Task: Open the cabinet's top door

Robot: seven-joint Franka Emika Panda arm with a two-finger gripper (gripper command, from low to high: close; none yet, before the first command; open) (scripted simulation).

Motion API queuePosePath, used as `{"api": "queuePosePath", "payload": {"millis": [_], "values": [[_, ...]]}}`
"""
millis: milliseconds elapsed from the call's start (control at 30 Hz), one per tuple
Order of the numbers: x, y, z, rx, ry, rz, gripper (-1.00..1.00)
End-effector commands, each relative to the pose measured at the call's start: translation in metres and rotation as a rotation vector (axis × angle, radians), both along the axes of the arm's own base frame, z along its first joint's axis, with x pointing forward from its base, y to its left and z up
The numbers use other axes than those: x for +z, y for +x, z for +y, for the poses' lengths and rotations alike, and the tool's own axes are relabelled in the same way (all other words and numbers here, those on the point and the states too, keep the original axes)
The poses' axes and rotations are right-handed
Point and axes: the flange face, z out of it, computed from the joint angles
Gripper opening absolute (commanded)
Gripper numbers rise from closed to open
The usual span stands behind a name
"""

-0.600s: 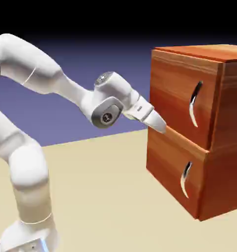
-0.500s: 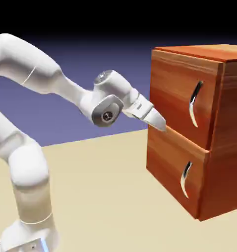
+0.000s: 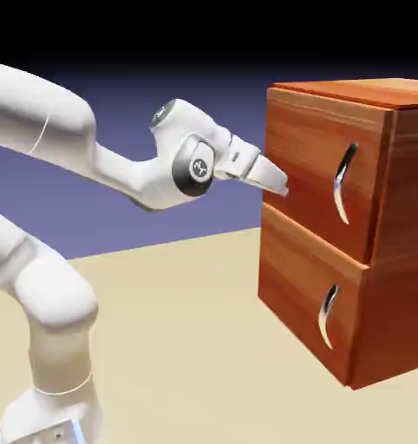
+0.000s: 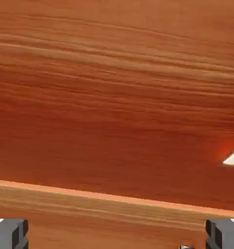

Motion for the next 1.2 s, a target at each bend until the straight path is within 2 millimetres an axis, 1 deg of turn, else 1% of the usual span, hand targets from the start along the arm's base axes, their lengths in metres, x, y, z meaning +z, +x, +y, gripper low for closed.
{"api": "queuePosePath", "payload": {"millis": [0, 300, 567, 867, 1167], "values": [[0.002, -0.001, 0.000, 0.000, -0.002, -0.011, 1.00], [0.016, -0.009, -0.009, -0.006, -0.010, -0.115, 1.00], [0.019, -0.011, -0.025, -0.019, -0.003, -0.217, 1.00], [0.010, -0.005, -0.050, -0.034, 0.022, -0.337, 1.00], [-0.010, 0.010, -0.077, -0.038, 0.065, -0.457, 1.00]]}}
